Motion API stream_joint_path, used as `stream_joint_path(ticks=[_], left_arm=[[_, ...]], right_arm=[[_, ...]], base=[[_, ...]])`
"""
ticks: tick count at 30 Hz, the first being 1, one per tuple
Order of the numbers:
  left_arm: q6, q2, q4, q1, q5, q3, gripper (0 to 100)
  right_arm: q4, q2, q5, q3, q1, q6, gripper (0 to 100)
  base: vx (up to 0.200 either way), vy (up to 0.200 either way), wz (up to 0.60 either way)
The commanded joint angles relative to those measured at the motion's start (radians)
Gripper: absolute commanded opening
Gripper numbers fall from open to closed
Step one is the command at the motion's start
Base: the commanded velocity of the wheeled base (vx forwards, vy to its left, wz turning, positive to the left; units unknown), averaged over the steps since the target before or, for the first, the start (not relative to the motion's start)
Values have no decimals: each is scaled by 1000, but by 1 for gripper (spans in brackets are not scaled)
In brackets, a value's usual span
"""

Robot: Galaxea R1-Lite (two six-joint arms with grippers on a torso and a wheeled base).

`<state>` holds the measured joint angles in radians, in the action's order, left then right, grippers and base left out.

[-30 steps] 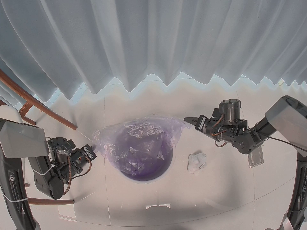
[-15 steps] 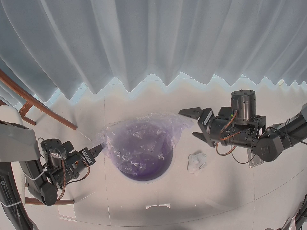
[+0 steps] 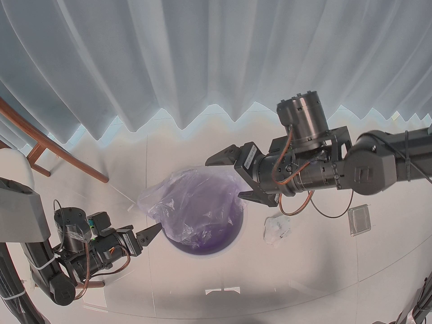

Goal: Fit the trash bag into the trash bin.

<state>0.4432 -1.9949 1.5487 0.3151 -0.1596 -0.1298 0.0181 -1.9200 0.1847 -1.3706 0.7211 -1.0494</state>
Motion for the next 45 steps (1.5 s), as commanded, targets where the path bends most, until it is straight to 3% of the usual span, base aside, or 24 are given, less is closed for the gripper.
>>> stream_joint_path(ticks=[1,2,5,13,17,19,23,24,26,27,29,32,33,35,36,40,45], left_arm=[[-116,15,1,67,-6,24,100],[-147,13,1,82,-12,24,100],[-176,15,1,91,-48,25,100],[-255,53,1,81,-60,6,100],[-233,160,-1,58,-61,-42,100],[-155,242,-1,50,-58,-62,100],[8,407,-82,48,-11,-162,100],[11,416,-101,48,-8,-172,100],[8,496,-297,41,-8,-310,100],[6,501,-326,42,-9,-337,100],[-20,502,-478,45,-31,-467,100],[-57,453,-636,2,-150,-557,100],[-69,424,-657,-24,-207,-570,100],[-69,424,-657,-24,-207,-570,100],[-161,294,-668,-82,-371,-608,100],[-265,128,-665,-82,-423,-665,100],[-305,4,-665,-57,-429,-717,100]], right_arm=[[276,-160,-7,-288,11,103,100],[382,-192,-10,-355,9,158,100],[447,-235,-10,-418,8,189,100],[510,-341,-73,-582,6,212,100],[513,-317,-71,-578,-11,196,100],[516,-260,-70,-544,-20,175,100],[511,-152,-62,-398,-40,164,100],[510,-143,-60,-381,-43,164,100],[484,-37,-40,-192,-63,173,100],[468,-16,-33,-156,-65,173,100],[333,104,13,64,-66,172,100],[111,233,33,298,-61,173,100],[52,265,38,355,-58,172,100],[52,265,38,355,-58,172,100],[-33,348,42,482,-55,170,100],[-30,406,42,525,-60,150,100],[-30,429,38,528,-63,138,100]], base=[[0,0,0],[0,0,0],[0,0,0],[0,0,0],[0,0,0],[0,0,0],[0,0,0],[0,0,0],[0,0,0],[0,0,0],[0,0,0],[0,0,0],[0,0,0],[0,0,0],[0,0,0],[0,0,0],[0,0,0]])
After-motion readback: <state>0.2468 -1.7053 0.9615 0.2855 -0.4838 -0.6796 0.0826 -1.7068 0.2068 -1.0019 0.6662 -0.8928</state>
